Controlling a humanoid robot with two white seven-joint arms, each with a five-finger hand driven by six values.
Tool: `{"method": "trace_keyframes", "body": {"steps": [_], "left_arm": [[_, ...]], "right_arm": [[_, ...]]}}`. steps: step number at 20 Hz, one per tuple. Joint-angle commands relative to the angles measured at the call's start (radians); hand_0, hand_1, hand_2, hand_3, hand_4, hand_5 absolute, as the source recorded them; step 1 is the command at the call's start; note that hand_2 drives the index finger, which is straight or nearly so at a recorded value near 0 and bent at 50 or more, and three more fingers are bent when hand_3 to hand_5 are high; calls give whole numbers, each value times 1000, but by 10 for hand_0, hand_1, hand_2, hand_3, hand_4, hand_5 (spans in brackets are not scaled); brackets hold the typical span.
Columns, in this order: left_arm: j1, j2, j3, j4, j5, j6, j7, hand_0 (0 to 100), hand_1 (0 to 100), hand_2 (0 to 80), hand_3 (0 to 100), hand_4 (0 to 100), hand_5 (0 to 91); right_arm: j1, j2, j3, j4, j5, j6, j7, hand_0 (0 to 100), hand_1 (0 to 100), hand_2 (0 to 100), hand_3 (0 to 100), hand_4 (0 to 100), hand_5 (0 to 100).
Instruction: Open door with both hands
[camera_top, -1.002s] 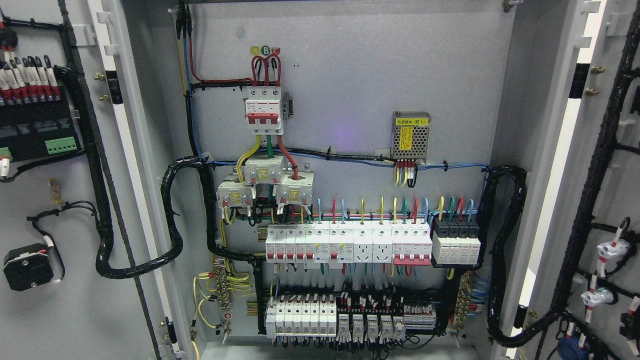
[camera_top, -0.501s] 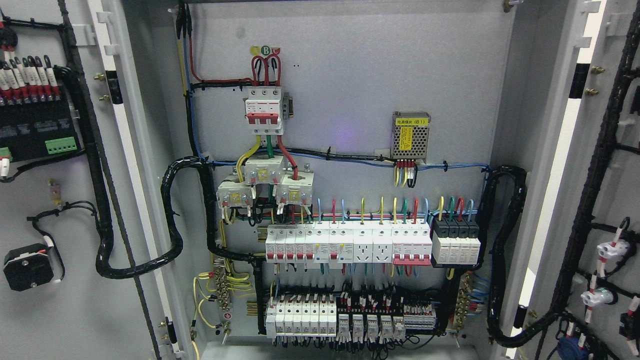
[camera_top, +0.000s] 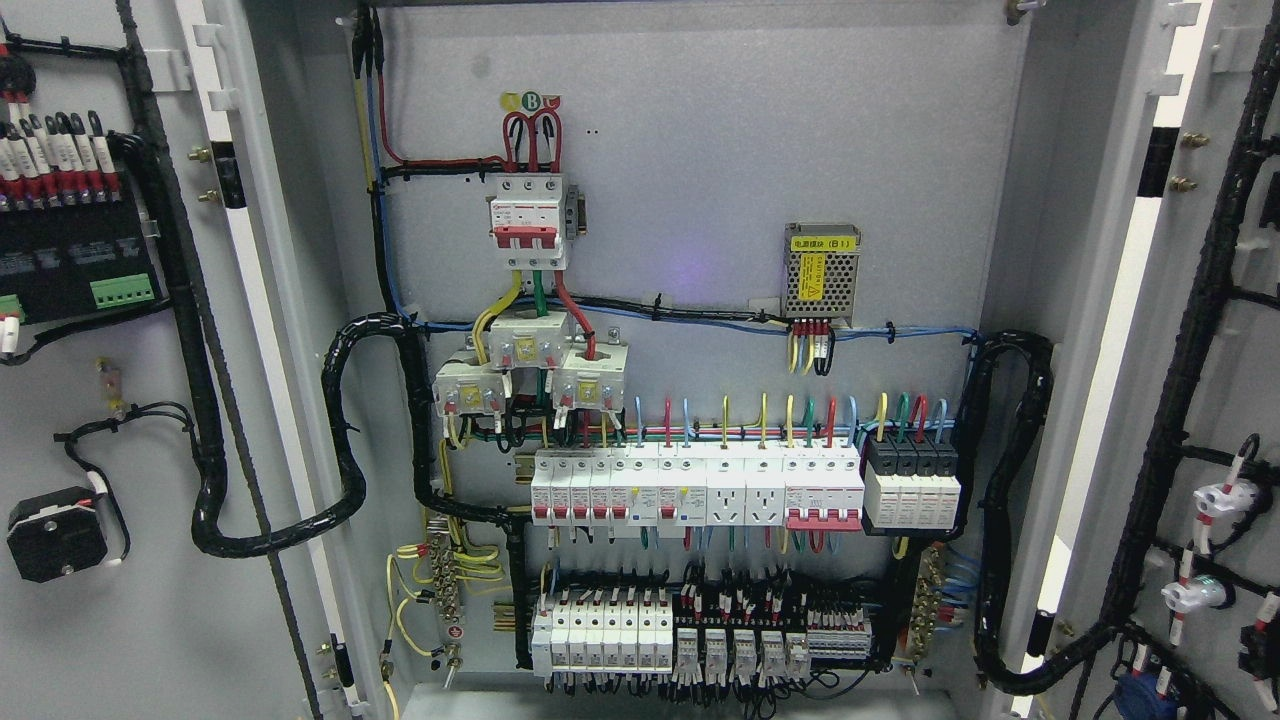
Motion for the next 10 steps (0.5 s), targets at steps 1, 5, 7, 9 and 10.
{"method": "trace_keyframes", "body": {"steps": [1, 5, 7, 9, 10], "left_arm": [[0, -28, 0, -16, 0, -1, -3, 0, 0, 0, 0, 0, 0], [0, -30, 3, -24, 6, -9, -12, 0, 0, 0, 0, 0, 0], [0, -30, 5, -24, 11, -9, -12, 0, 0, 0, 0, 0, 0], [0, -31, 6, -23, 12, -9, -12, 0, 0, 0, 0, 0, 0], [0, -33, 6, -23, 12, -9, -14, 0, 0, 0, 0, 0, 0]], "right_arm": [[0, 15, -1, 8, 0, -1, 4, 386, 0, 0, 0, 0, 0], [0, 15, -1, 8, 0, 1, 4, 386, 0, 0, 0, 0, 0], [0, 15, -1, 8, 0, 1, 4, 386, 0, 0, 0, 0, 0], [0, 15, -1, 6, 0, -1, 4, 386, 0, 0, 0, 0, 0], [0, 15, -1, 5, 0, -1, 4, 386, 0, 0, 0, 0, 0]]}}
